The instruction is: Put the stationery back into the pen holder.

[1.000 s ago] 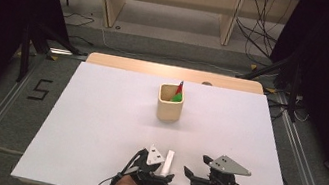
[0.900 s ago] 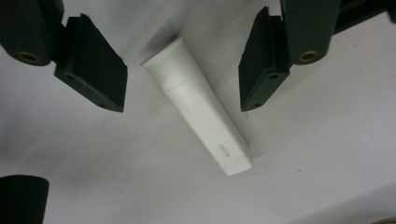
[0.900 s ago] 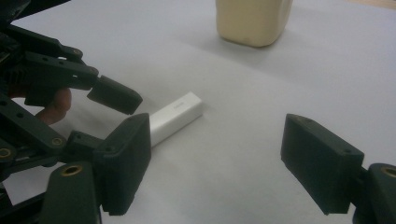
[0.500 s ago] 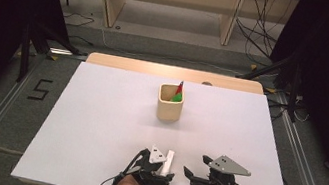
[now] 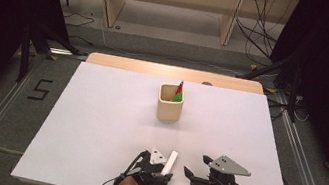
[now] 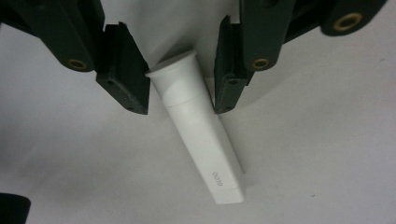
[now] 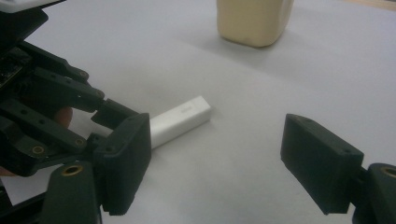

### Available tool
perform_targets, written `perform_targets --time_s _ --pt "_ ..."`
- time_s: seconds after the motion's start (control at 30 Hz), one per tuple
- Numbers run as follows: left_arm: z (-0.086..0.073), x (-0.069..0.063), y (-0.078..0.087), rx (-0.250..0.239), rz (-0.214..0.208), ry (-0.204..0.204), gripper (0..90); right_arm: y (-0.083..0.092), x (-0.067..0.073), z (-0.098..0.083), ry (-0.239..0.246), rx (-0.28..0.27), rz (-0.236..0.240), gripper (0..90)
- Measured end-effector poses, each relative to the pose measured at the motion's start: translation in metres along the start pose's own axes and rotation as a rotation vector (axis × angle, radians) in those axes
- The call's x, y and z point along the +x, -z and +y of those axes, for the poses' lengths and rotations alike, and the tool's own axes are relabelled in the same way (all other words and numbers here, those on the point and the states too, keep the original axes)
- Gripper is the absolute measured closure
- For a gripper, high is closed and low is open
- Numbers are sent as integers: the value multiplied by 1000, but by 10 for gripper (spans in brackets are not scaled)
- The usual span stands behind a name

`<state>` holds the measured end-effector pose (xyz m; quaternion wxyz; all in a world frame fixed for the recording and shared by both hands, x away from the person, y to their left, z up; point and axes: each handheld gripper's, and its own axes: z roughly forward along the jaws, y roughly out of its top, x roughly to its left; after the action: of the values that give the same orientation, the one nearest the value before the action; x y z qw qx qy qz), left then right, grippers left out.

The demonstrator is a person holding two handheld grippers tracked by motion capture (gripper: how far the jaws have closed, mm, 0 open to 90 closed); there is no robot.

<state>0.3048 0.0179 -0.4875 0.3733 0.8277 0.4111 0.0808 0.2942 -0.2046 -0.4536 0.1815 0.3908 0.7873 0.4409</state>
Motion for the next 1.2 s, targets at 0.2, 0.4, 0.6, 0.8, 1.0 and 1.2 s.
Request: perform_targets --time_s 0.2,0.4,0.6,0.8,1.0,1.2 --pt "0 5 1 -3 -18 37 643 0 0 0 -1 1 0 256" --pt "2 12 1 -5 -54 48 646 1 0 0 -2 0 3 255" --pt "7 20 5 -3 -96 42 648 1 0 0 0 -4 6 255" --pt "11 27 8 8 -128 44 649 1 1 0 1 -7 9 256" --pt "13 32 10 13 -150 48 649 1 1 0 1 -10 11 256" --pt "16 36 14 15 -173 56 649 1 1 0 5 -5 16 256"
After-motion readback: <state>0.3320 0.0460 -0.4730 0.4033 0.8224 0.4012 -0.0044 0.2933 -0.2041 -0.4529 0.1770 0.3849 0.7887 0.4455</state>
